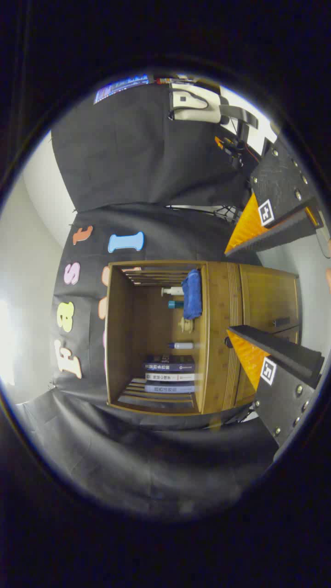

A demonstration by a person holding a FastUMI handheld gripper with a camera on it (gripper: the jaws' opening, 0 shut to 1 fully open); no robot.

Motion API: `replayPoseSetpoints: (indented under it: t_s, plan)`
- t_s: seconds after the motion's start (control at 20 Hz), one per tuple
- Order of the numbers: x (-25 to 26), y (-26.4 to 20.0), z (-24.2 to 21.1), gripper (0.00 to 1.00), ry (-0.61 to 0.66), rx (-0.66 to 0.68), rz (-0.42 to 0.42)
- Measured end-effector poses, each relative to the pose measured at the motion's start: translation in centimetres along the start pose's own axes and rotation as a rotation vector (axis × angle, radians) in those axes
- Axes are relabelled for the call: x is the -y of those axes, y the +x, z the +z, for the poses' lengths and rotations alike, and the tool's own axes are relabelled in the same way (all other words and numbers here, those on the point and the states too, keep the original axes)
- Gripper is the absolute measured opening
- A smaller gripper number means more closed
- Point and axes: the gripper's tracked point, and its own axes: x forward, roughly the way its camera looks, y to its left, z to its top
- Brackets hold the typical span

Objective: Pull open the drawer, take out the items inside it, and place them on the countertop above the cabinet.

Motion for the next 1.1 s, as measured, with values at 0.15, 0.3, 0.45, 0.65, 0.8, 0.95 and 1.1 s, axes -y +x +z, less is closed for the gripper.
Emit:
replayPoseSetpoints:
  t_s: [0.15, 0.3, 0.45, 0.65, 0.8, 0.95, 1.1]
  plan:
    - [-0.5, 0.3, -0.2, 0.88, -0.004, -0.020, 0.013]
    - [-0.6, 0.5, -0.3, 0.88, 0.000, -0.023, 0.018]
    - [-0.6, 0.9, -0.4, 0.88, 0.001, -0.027, 0.015]
    - [-0.6, 1.9, -1.3, 0.88, 0.003, -0.059, -0.006]
    - [0.0, 4.2, -2.3, 0.88, 0.012, -0.088, -0.072]
    - [-2.3, 7.7, -3.5, 0.88, 0.048, -0.132, -0.046]
    - [-6.8, 12.2, -4.3, 0.88, 0.079, -0.172, 0.068]
